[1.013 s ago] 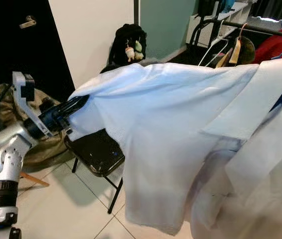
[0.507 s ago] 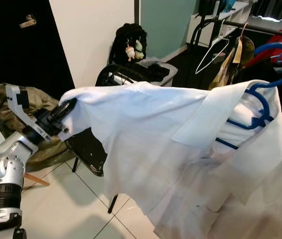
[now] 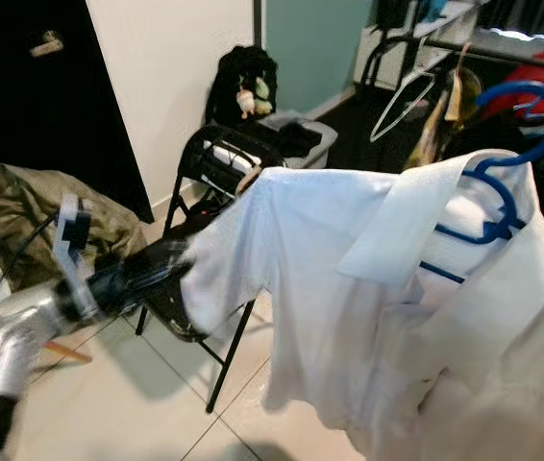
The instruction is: Hang hanger
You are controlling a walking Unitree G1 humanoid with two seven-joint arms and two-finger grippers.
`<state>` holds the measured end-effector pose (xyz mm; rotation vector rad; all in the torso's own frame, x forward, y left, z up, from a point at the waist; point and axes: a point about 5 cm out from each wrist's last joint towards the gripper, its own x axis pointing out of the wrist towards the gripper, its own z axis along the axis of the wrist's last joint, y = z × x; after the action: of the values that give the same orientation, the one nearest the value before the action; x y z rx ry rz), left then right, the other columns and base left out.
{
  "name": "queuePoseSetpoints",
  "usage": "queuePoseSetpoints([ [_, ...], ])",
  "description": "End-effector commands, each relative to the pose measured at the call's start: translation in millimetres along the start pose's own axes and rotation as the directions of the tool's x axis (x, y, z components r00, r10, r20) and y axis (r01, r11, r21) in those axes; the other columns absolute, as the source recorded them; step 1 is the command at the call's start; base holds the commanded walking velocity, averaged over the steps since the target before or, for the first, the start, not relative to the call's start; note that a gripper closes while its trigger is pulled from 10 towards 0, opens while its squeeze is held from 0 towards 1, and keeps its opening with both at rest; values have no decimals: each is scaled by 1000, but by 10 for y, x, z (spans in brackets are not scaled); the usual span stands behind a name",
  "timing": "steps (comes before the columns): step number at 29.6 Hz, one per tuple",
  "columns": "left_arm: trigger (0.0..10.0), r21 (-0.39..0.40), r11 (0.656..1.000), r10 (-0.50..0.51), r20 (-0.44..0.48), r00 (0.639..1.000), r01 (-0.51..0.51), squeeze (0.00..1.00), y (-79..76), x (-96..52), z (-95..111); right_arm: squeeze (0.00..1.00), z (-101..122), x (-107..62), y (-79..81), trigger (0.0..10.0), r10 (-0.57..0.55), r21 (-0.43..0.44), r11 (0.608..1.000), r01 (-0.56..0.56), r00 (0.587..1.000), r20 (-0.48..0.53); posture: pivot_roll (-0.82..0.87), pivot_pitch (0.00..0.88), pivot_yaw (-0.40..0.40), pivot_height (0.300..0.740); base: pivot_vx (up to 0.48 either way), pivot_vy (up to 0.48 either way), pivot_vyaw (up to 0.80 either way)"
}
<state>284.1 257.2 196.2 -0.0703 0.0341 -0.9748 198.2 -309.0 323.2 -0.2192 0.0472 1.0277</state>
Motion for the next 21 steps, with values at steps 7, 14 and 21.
queuePoseSetpoints([
  [7,10000,393,910,114,70,991,-132,1000,137,-240,906,0,-240,78,33,0,45,10,999,-44,988,-149,-148,73,43,740,0,0,0],
  [14,10000,464,884,-143,175,974,46,0,-203,247,1149,0,-288,211,81,0,115,33,993,-111,984,-133,-151,67,45,740,0,0,0],
  [21,10000,452,843,-403,173,899,292,0,-481,712,1104,0,-291,325,65,0,124,10,992,-124,987,-105,-152,62,54,740,0,0,0],
])
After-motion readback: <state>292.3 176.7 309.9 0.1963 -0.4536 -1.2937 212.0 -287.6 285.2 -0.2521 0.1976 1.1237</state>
